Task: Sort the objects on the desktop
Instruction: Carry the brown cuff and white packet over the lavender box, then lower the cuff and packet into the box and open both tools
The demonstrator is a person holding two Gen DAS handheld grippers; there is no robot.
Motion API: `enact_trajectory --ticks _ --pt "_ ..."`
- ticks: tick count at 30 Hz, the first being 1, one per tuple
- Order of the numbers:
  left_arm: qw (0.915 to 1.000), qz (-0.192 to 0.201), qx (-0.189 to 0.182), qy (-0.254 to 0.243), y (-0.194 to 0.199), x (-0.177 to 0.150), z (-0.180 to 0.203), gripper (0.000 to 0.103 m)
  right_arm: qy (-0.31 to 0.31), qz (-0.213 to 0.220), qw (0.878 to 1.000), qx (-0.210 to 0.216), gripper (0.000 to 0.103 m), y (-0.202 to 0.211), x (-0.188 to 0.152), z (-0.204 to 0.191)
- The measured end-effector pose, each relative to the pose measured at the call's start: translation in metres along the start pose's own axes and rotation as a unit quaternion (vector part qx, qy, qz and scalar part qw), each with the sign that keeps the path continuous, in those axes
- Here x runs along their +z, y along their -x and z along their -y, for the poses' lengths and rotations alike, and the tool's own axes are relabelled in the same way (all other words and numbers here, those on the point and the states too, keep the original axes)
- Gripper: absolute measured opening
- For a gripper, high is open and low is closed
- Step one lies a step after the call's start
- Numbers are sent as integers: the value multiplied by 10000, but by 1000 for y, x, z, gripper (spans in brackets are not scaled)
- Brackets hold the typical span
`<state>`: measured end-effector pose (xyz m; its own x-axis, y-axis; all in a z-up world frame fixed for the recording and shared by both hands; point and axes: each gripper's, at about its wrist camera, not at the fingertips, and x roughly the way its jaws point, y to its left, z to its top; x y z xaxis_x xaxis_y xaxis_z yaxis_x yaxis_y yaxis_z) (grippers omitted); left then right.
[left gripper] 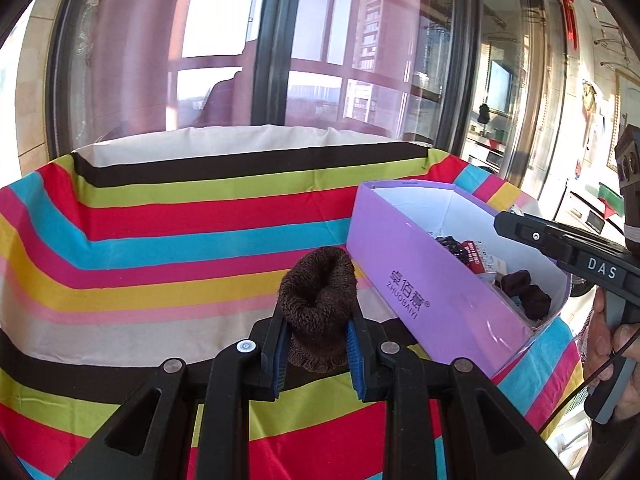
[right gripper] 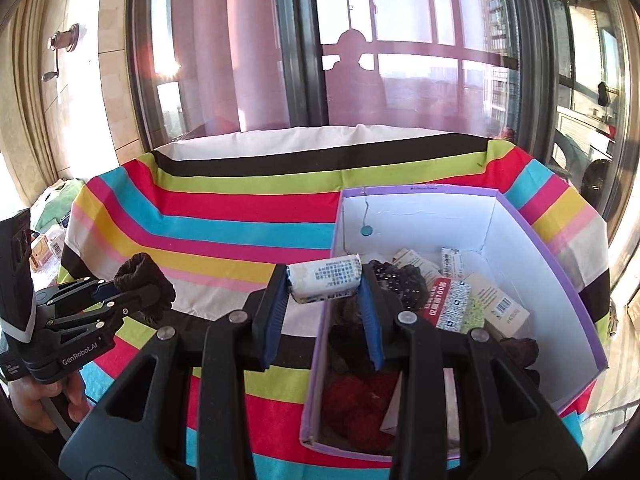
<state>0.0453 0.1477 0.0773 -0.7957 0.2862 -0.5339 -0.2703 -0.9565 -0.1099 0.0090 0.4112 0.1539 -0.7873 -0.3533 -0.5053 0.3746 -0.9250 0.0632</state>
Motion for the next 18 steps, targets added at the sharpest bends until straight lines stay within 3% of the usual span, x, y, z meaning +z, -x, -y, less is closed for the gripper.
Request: enact_trajectory --ticks 13,18 --pt "9925 -150 -889 -827 -20 35 98 25 -530 48 9965 -650 38 5 1 64" --pt "9886 -225 -1051 -1053 -27 47 122 25 -641 25 9947 -804 38 7 0 80"
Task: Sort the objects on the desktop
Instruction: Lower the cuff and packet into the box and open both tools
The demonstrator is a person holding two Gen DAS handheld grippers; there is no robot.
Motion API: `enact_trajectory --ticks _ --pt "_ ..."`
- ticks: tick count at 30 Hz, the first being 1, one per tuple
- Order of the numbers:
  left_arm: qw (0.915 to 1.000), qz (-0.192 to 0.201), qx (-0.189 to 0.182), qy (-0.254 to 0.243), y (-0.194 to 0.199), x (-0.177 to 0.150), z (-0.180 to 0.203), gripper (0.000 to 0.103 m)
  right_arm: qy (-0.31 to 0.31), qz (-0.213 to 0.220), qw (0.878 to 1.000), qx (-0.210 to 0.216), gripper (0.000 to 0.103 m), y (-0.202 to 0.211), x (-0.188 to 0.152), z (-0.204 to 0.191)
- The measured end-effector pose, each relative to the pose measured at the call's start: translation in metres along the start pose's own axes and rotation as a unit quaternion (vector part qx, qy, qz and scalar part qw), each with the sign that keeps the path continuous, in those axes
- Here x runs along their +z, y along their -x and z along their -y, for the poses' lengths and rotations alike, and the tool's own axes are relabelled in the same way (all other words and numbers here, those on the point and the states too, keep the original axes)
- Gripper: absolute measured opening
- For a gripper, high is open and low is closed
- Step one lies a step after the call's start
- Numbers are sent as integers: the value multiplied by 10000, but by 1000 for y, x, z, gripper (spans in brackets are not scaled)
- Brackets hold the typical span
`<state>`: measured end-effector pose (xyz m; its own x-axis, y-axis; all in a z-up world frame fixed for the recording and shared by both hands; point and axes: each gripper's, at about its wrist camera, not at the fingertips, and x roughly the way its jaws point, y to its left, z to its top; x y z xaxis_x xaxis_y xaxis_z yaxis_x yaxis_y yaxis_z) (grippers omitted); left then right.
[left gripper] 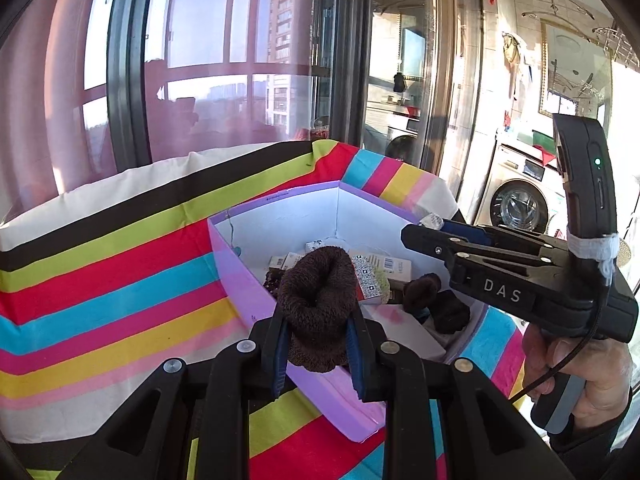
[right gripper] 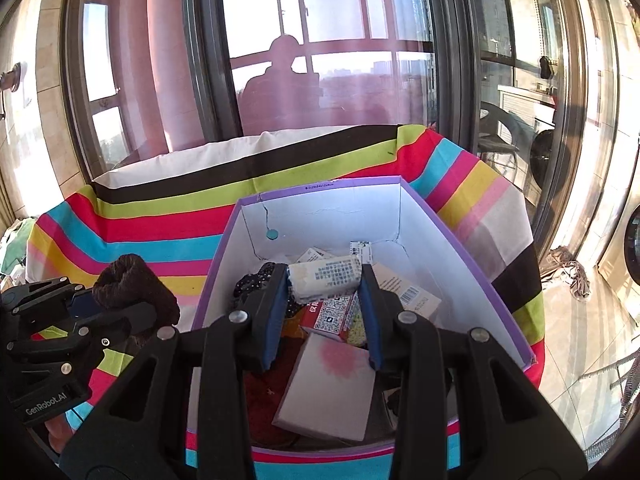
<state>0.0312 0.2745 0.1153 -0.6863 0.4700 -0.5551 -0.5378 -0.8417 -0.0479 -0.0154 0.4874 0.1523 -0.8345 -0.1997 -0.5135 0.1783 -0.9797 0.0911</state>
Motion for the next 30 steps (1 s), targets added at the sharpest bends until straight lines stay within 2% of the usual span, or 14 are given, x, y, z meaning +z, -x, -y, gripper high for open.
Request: enact_trajectory --ticks 5,13,23,27,30 --pt "9998 -132 -54 -100 -14 13 14 25 -81 -57 9999 -77 38 -4 1 12" --pt "9992 -390 -45 123 -39 24 14 25 -165 -77 9997 -170 38 -16 8 30" --pt "9983 -527 88 223 -52 26 19 25 -122 -108 9995 -255 38 -22 12 32" --pt "9980 -544 -82 297 -55 26 19 26 -211 -86 9992 -313 38 -21 14 37" --pt "9983 -537 -71 205 -57 27 24 27 -204 -104 9990 -378 38 -23 13 40"
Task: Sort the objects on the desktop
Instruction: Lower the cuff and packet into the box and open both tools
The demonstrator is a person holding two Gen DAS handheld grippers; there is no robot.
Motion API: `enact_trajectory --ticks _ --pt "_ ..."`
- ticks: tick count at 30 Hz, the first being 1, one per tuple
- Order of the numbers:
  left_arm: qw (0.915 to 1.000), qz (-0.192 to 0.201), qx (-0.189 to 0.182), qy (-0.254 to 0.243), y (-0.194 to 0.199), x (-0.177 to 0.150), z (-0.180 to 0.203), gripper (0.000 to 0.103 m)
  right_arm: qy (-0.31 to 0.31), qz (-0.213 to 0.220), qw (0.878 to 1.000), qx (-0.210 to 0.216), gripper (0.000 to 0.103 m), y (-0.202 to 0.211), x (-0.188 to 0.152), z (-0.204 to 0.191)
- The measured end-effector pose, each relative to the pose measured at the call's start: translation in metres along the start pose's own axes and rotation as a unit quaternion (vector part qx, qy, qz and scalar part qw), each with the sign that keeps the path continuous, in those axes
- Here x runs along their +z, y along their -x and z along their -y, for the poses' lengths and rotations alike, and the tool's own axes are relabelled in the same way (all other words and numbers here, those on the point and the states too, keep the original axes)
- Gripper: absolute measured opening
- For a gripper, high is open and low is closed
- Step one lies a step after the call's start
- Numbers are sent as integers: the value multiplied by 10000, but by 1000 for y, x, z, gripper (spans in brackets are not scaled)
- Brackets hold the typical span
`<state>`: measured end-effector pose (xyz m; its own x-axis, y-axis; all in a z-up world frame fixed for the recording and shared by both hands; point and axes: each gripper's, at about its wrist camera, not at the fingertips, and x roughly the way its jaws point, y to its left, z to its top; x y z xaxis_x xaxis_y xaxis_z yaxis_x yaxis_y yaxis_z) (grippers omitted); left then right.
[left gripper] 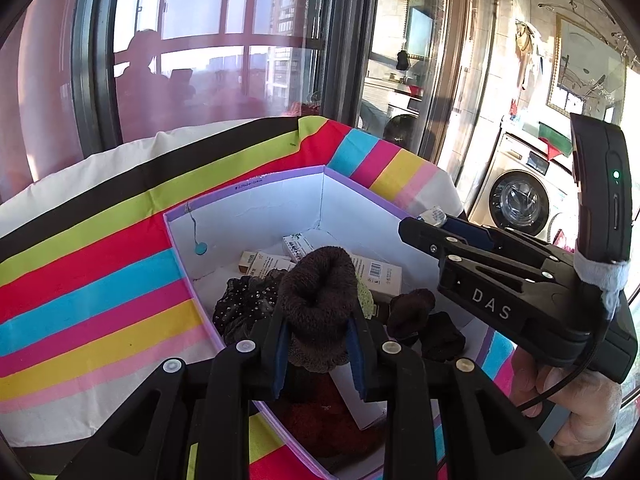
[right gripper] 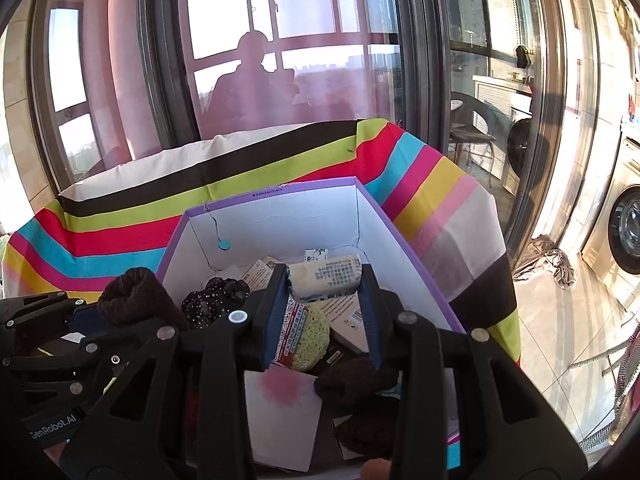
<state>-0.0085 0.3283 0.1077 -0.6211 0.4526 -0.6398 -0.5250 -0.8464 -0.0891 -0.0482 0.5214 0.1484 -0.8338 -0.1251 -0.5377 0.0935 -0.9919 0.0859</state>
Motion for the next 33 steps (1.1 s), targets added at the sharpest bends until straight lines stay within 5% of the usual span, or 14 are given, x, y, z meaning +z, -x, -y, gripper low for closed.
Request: enact_trajectory --ticks 33 --pt "9998 -192 67 10 -23 5 5 27 22 -94 9999 -111 38 -11 0 10"
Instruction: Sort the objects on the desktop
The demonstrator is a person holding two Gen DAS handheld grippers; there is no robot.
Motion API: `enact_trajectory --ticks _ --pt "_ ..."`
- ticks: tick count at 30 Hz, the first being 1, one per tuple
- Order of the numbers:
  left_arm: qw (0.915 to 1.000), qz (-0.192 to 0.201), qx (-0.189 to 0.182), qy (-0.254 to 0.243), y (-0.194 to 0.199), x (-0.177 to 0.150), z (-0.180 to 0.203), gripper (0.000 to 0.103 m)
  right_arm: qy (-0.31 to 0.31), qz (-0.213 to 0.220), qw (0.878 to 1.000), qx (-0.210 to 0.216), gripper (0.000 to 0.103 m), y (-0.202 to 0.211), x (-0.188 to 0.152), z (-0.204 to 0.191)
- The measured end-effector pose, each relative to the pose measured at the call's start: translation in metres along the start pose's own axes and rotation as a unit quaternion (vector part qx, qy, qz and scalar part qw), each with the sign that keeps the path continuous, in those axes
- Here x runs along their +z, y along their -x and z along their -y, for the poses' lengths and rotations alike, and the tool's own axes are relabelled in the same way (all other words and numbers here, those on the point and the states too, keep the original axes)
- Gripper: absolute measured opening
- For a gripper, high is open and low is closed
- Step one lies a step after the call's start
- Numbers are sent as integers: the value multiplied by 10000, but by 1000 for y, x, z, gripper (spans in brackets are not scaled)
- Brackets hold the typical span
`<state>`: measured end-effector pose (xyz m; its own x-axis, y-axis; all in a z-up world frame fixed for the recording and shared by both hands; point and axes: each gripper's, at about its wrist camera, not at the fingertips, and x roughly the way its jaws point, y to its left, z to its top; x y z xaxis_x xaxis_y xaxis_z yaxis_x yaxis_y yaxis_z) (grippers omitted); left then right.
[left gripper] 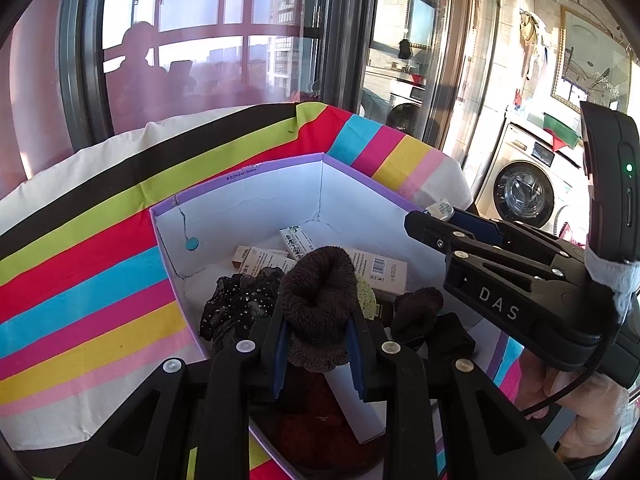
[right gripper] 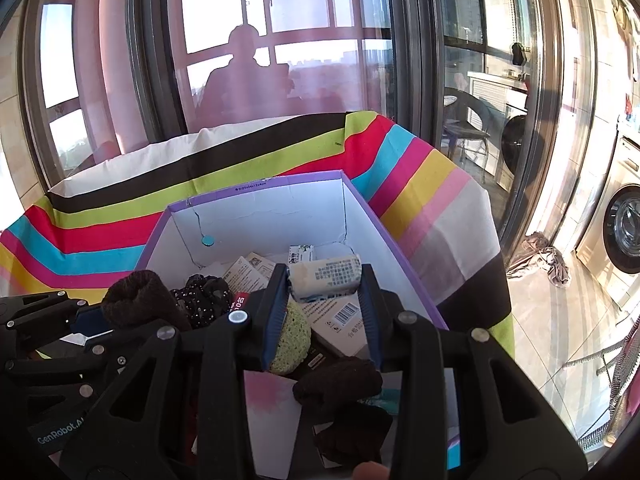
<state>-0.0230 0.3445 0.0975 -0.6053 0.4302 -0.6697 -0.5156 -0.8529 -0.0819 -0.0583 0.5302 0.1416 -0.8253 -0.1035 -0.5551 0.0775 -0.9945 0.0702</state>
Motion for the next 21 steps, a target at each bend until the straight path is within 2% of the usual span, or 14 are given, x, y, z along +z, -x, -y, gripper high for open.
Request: enact_trajectory --ticks 2,4,5,6,7,8,9,11,13,17,19,20,21 --pt "10000 15 -4 1 0 1 0 27 0 -5 10000 10 38 0 0 0" --pt "10000 47 25 0 0 2 0 32 -25 -1 10000 26 38 0 0 1" --pt "10000 56 46 -2 -1 3 0 39 -51 -9 10000 41 43 0 0 2" --pt "9999 62 78 -1 -1 3 0 52 -67 -29 10000 57 57 -1 0 3" --pt "9999 75 96 -3 -1 4 0 59 -87 -5 9999 89 68 0 0 4" --pt "9999 97 88 -15 -1 4 0 72 -128 38 9999 110 87 2 0 5" --pt "9999 115 88 -32 -1 4 0 80 -179 86 9997 127 94 4 0 7" --pt "9999 123 112 -41 0 4 1 84 -193 105 9997 47 94 6 1 8" --pt "9997 157 158 -63 1 4 2 84 -151 114 9998 11 94 7 2 9" --pt "9997 203 146 -78 6 3 4 86 -137 50 9998 145 94 7 1 10" --pt "9996 149 256 -32 8 2 6 88 -175 -18 9994 283 94 6 1 11" --pt "9997 20 224 111 10 3 6 88 -220 -59 9992 344 94 8 1 12" --pt "9999 -25 36 150 14 3 7 88 -249 0 9987 440 94 14 2 13"
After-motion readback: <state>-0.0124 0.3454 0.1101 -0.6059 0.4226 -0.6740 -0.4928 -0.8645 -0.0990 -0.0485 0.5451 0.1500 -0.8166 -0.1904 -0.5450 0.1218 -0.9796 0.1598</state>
